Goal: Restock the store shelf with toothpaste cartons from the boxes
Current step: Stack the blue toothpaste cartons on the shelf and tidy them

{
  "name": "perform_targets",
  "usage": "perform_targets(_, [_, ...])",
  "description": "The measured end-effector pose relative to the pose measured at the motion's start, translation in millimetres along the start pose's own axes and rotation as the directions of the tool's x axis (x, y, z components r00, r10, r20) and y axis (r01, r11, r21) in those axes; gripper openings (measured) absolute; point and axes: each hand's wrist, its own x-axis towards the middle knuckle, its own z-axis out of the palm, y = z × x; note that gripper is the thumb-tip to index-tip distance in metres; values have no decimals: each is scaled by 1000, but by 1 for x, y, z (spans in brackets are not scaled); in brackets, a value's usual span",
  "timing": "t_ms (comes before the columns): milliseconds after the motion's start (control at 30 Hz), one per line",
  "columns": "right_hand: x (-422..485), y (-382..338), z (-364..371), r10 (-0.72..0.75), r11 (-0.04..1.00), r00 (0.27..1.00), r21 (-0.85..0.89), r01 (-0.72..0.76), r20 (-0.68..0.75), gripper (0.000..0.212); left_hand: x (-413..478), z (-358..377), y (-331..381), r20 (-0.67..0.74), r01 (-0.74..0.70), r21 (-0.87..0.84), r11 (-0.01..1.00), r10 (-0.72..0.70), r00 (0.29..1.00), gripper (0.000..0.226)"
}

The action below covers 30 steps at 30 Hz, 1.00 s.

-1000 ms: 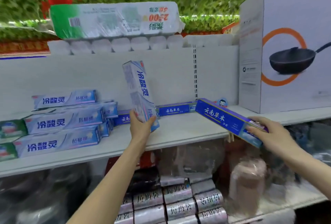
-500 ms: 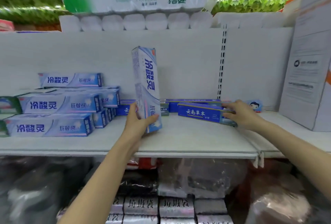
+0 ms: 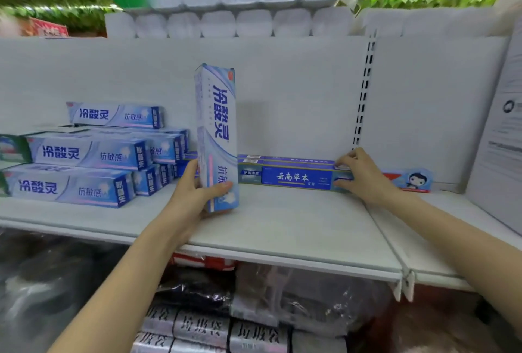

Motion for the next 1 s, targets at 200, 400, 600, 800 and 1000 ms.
perform_targets(200, [-6,-5,-11,110,993,990,62,-104,-86,40,0,3,2,1,31,-44,999,-31,1000,54])
perform_targets(400, [-33,-114,-37,114,887,989,440,-142,91,26,-3,3,11,29,104,-167,980,-101,994,47])
perform_targets(600, [-55,-218,-10,86,495,936,801,-337,341,31,-17,1,30,166,176,-303,936,-130,977,51])
perform_targets(800, [-48,-285,-2,-5,295,964,921,-254,267,43,-20,-30,73,212,66,-188,980,-25,977,36])
perform_targets(1000, [-33,-322,2,27,322,986,932,-164,165,58,-22,-92,115,250,-5,90,996,-18,968,33])
